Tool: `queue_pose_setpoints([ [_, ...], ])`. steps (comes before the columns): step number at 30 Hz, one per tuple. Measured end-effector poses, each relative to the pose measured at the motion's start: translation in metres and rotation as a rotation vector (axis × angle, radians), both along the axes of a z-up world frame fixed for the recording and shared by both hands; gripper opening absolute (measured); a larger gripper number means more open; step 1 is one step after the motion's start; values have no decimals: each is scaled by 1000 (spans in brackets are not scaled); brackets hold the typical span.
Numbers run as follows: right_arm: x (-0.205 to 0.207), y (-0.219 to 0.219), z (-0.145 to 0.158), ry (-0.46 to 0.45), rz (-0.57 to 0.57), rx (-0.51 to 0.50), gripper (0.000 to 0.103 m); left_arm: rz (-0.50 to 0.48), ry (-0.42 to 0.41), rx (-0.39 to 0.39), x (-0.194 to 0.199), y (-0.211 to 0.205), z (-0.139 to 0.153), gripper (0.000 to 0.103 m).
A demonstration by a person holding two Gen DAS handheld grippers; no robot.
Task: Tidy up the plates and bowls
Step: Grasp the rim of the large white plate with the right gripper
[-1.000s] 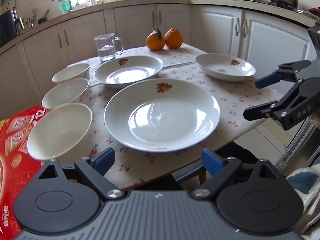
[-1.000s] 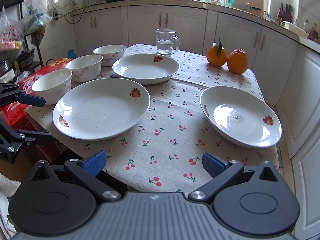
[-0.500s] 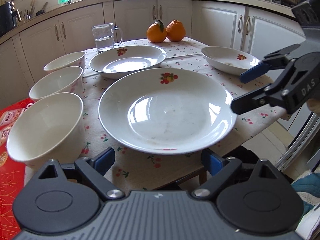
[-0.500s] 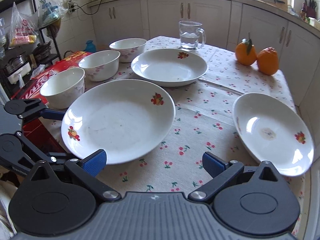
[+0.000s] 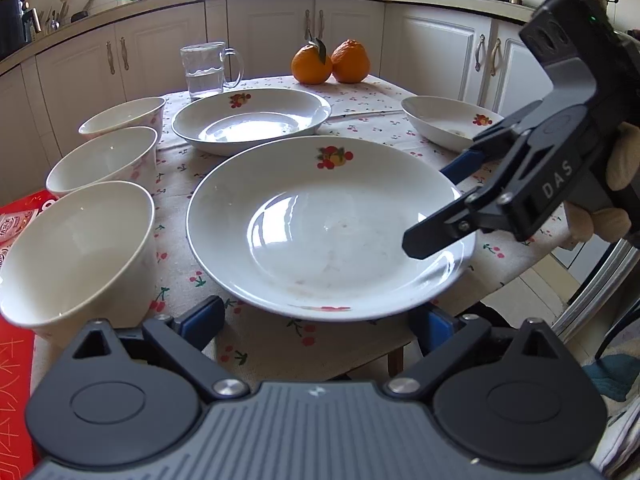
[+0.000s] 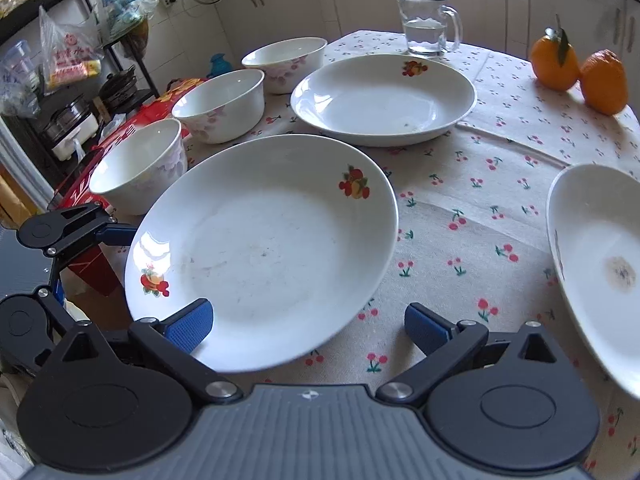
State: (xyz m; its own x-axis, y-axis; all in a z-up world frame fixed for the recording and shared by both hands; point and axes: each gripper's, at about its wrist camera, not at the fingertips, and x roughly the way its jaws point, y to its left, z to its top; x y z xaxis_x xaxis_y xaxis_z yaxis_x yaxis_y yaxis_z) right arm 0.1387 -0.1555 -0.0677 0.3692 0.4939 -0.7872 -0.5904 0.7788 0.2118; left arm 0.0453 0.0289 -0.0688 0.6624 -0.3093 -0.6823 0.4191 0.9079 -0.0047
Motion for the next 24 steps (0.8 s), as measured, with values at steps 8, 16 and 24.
queue_pose_setpoints([
  [8,32,15,1,25,69,-15,103,-11,-2,-4,0,0,0,98],
  [16,66,22,6,33,114,4,103,-13,5,-6,2,-1,1,96],
  [24,86,30,5,53,173,6,95,-18,3,-10,2,-1,1,95],
])
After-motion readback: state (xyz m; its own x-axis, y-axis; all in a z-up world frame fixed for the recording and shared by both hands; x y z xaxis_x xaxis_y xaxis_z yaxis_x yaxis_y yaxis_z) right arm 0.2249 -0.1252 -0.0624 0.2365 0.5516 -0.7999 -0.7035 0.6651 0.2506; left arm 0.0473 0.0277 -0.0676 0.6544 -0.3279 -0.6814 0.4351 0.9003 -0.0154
